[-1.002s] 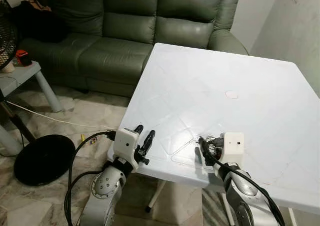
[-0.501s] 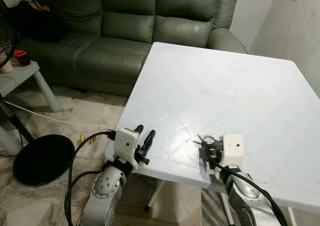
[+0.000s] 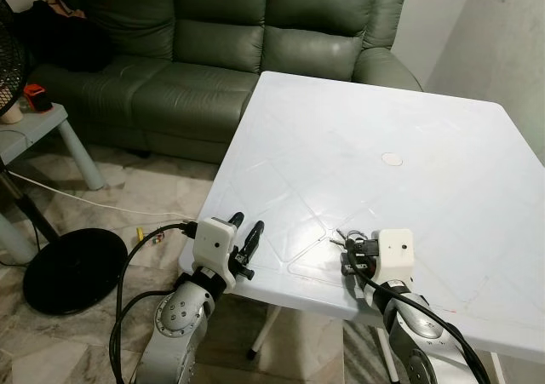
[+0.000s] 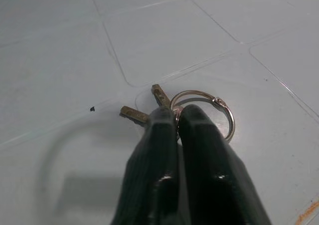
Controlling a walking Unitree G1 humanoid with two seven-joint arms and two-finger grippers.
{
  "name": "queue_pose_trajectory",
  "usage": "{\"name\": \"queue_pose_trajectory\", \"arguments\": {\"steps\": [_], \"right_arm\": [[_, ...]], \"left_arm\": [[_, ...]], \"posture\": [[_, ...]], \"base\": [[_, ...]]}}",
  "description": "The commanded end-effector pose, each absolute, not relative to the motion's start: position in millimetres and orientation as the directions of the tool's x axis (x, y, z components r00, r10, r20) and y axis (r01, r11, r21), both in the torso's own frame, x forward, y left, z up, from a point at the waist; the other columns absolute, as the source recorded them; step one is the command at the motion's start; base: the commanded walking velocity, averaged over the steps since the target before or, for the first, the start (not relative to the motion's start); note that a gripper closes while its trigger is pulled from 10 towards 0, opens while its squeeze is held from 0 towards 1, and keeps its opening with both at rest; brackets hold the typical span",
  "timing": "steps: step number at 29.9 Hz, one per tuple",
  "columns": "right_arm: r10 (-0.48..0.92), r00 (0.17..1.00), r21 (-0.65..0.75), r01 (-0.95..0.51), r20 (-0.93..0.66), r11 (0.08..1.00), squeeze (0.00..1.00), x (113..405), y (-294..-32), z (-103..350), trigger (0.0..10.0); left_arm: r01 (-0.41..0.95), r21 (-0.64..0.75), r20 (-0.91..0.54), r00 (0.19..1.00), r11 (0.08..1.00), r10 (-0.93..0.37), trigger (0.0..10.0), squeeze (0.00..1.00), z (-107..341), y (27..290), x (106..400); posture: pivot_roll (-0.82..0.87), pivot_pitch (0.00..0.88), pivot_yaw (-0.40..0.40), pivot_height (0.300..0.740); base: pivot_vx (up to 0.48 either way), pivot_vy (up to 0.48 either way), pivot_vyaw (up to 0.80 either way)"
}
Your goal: Hang keys on a hook
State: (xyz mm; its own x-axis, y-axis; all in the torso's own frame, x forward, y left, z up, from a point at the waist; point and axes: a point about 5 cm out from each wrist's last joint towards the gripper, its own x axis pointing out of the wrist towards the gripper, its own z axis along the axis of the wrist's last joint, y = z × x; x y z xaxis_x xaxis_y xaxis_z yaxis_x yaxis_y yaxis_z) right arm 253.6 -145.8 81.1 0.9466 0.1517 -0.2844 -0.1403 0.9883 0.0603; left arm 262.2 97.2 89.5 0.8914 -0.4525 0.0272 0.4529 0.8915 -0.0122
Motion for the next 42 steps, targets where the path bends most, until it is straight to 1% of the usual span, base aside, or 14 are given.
{"name": "queue_pose_trajectory", "arguments": {"steps": [1, 6, 7, 8, 9, 10, 11, 12, 14, 16, 17, 28, 29, 42], "right_arm": [[0.153, 0.947, 0.036, -0.148, -0.282, 0.988, 0.0, 252.4, -145.6, 84.4, 0.0], [0.16, 0.947, 0.024, -0.159, -0.28, 0.987, 0.0, 252.1, -144.5, 84.3, 0.6], [0.167, 0.948, 0.02, -0.168, -0.271, 0.986, 0.0, 252.2, -143.9, 85.0, 2.3], [0.178, 0.947, 0.016, -0.18, -0.267, 0.984, 0.0, 252.3, -143.1, 85.3, 7.4], [0.198, 0.947, -0.007, -0.207, -0.253, 0.978, 0.0, 252.9, -142.0, 86.2, 10.0], [0.205, 0.948, -0.017, -0.215, -0.245, 0.976, 0.0, 253.2, -141.7, 86.6, 10.0], [0.217, 0.948, 0.024, -0.217, -0.234, 0.976, 0.76, 252.6, -141.1, 86.2, 10.0], [0.195, 0.95, 0.024, -0.195, -0.246, 0.981, 0.93, 253.3, -142.9, 85.1, 10.0], [0.15, 0.953, -0.009, -0.158, -0.263, 0.987, 1.0, 254.6, -146.7, 83.6, 10.0], [0.155, 0.947, -0.026, -0.169, -0.282, 0.985, 1.0, 254.4, -146.8, 81.3, 10.0], [0.168, 0.943, -0.022, -0.181, -0.286, 0.983, 0.0, 254.0, -146.4, 81.3, 10.0], [0.206, 0.928, 0.018, -0.211, -0.312, 0.977, 0.04, 250.1, -142.8, 78.4, 10.0], [0.208, 0.929, 0.032, -0.208, -0.307, 0.978, 1.0, 250.0, -142.4, 79.0, 10.0], [0.212, 0.937, 0.071, -0.2, -0.278, 0.977, 1.0, 253.4, -142.4, 86.2, 10.0]], "left_arm": [[0.454, -0.011, 0.047, 0.89, 0.891, -0.453, 10.0, 0.0, 95.6, 97.2, 264.4], [0.457, -0.011, 0.05, 0.889, 0.889, -0.456, 10.0, 0.0, 96.5, 96.5, 264.6], [0.457, -0.011, 0.049, 0.888, 0.889, -0.456, 10.0, 0.0, 96.3, 96.6, 264.6], [0.458, -0.011, 0.049, 0.888, 0.889, -0.457, 10.0, 0.0, 96.2, 96.7, 264.7], [0.458, -0.01, 0.048, 0.888, 0.889, -0.457, 10.0, 0.0, 96.2, 96.8, 264.8], [0.458, -0.009, 0.048, 0.888, 0.889, -0.457, 10.0, 0.0, 96.2, 96.9, 264.8], [0.458, -0.008, 0.048, 0.888, 0.889, -0.457, 10.0, 0.0, 96.0, 97.0, 264.8], [0.458, -0.008, 0.048, 0.888, 0.889, -0.457, 10.0, 0.0, 95.8, 97.1, 264.8], [0.458, -0.008, 0.048, 0.888, 0.889, -0.457, 10.0, 0.0, 95.8, 97.3, 264.9], [0.458, -0.007, 0.047, 0.888, 0.889, -0.458, 10.0, 0.0, 95.7, 97.5, 264.9], [0.458, -0.007, 0.047, 0.888, 0.889, -0.457, 10.0, 0.0, 95.8, 97.6, 265.1], [0.456, -0.003, 0.046, 0.889, 0.89, -0.455, 10.0, 0.0, 96.3, 98.3, 265.9], [0.455, -0.003, 0.046, 0.89, 0.89, -0.455, 10.0, 0.0, 96.3, 98.4, 265.9], [0.452, -0.002, 0.044, 0.891, 0.892, -0.451, 10.0, 0.0, 96.4, 97.9, 265.7]], "posture": [[0.09, 0.022, -0.067, 0.74], [0.09, 0.021, -0.067, 0.74], [0.09, 0.017, -0.067, 0.74], [0.09, 0.017, -0.067, 0.74], [0.09, 0.017, -0.067, 0.74], [0.09, 0.017, -0.067, 0.74], [0.09, 0.012, -0.066, 0.74], [0.09, 0.01, -0.066, 0.74], [0.09, 0.01, -0.066, 0.74], [0.09, 0.007, -0.064, 0.74], [0.09, 0.005, -0.064, 0.74], [0.09, 0.007, -0.063, 0.74], [0.09, 0.007, -0.063, 0.74], [0.09, 0.017, -0.066, 0.74]], "base": [[0.0, 0.0, 0.0], [0.0, 0.0, 0.0], [0.0, 0.0, 0.0], [0.0, 0.0, 0.0], [0.0, 0.0, 0.0], [0.0, 0.0, 0.0], [0.0, 0.0, 0.0], [0.0, 0.0, 0.0], [0.0, 0.0, 0.0], [0.0, 0.0, 0.0], [0.0, 0.0, 0.0], [0.0, 0.0, 0.0], [0.0, 0.0, 0.0], [0.0, 0.0, 0.0]]}}
